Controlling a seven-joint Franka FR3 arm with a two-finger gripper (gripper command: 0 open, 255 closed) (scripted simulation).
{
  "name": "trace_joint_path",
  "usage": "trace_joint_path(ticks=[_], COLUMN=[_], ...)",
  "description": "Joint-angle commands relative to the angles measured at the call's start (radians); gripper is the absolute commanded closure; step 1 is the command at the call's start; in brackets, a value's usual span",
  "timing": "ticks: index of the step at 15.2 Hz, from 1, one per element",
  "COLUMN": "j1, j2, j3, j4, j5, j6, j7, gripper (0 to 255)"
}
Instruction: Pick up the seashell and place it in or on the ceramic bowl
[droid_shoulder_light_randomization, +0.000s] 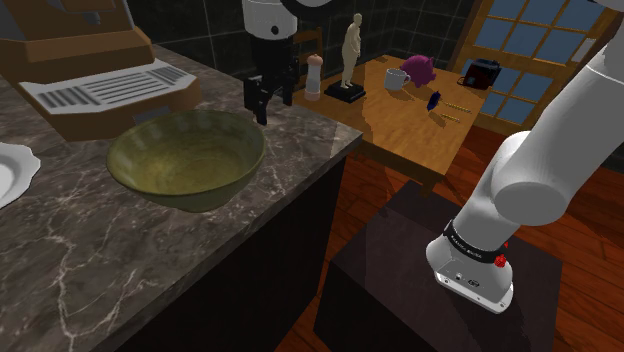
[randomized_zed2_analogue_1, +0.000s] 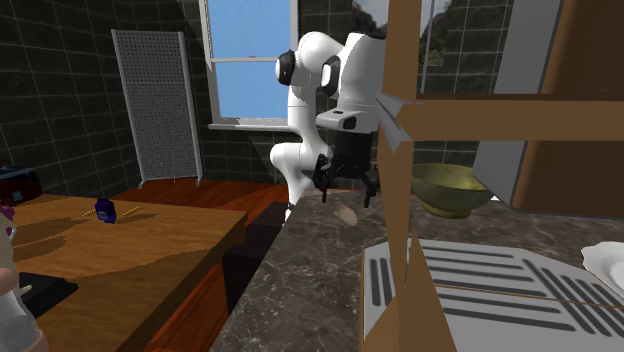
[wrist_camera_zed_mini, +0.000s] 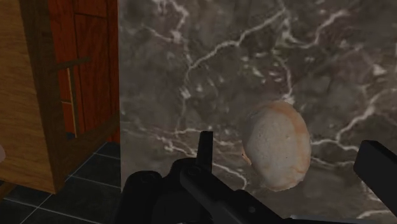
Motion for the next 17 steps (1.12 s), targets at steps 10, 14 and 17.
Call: trace_joint_path(ticks=[10,14,17], j1=[-0.001,-0.001,-0.001], j2=[0.005,0.005,0.005], j3=[0.0,0.0,-0.001], j4=[-0.031,-0.03,-0.03], j5=[-0.003,-0.003,-0.003], j6=[0.036,0.035,0.035], j7=[0.002,0.002,0.001], gripper=[0,255,255])
